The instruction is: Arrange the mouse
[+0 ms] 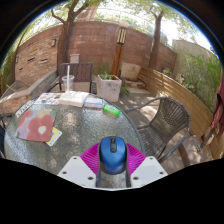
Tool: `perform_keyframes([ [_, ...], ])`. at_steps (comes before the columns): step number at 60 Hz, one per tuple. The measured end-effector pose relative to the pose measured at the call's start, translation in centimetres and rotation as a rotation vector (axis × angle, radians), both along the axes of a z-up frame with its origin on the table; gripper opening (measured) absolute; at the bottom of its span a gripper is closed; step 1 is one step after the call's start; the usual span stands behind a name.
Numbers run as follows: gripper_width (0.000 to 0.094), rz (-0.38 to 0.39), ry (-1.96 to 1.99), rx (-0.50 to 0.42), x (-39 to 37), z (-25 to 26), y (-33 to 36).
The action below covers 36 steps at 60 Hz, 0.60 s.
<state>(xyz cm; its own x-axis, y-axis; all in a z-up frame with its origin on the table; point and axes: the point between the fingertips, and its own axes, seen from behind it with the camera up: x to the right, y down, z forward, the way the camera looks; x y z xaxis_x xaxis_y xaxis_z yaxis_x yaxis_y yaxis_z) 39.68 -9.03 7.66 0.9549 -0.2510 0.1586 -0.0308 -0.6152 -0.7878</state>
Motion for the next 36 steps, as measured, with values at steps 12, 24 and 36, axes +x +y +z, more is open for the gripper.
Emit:
perform_keyframes([
  [12,0.0335,-0.018,-0.048,0.269,-3.9,16.7,6.5],
  [24,0.0333,0.185,0.048,0.359,-18.3,20.5,16.0],
  [36,0.0335,0.313,0.192,0.079,-29.8,3.4,21.5],
])
